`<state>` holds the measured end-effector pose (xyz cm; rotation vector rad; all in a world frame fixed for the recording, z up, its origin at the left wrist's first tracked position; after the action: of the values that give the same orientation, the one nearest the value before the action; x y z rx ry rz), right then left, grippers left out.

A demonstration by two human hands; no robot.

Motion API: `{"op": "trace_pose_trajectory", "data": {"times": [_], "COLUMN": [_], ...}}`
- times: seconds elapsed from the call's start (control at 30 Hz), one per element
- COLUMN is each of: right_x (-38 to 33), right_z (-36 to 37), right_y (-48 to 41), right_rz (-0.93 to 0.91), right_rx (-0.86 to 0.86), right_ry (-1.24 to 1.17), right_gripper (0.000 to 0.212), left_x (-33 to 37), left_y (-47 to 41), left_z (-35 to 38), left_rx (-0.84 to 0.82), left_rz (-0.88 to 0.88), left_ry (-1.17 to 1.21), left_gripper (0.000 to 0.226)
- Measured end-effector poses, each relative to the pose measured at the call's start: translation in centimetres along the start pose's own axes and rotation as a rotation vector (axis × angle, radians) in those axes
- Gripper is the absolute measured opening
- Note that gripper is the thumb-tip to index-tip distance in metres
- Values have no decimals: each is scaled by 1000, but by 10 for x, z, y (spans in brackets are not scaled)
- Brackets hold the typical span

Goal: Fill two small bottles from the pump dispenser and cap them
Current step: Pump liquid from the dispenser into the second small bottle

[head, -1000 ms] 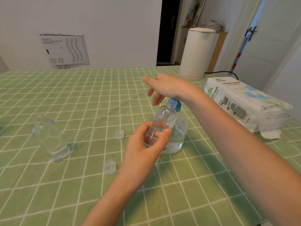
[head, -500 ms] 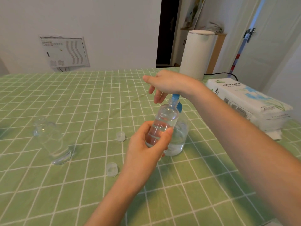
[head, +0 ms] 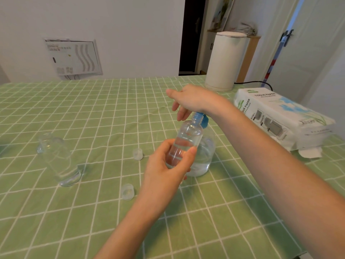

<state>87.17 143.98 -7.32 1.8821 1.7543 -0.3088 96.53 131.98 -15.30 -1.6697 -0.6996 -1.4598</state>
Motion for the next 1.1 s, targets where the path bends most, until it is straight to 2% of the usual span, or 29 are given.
{"op": "trace_pose_trajectory", "data": {"times": [0.13,0.77,1.1], "right_x": [-1,-1,-4], "right_z": [-3,-1,-3], "right_y": [1,2,1], "right_rz": [-16,-9,-34], "right_rx": [23,-19,27], "right_ry": [-22,15,29], "right_gripper": [55,56,56], "left_x": [1,1,0], "left_y": [0,0,0], "left_z": [1,1,0], "left_rx": [-3,13,16], "left_rz": [3,0,-3], "left_ry": [9,6,1], "left_gripper": [35,33,33]}}
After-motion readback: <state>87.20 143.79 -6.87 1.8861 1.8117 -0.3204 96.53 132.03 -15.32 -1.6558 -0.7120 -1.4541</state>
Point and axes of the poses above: each hand's wrist, its own y-axis away from the middle knuckle, its own z-axis out of the palm, x = y × z, the point moved 4 cm from there along -y, towards the middle knuckle, and after that the axes turned 12 degrees about -x, right-handed, at the moved point
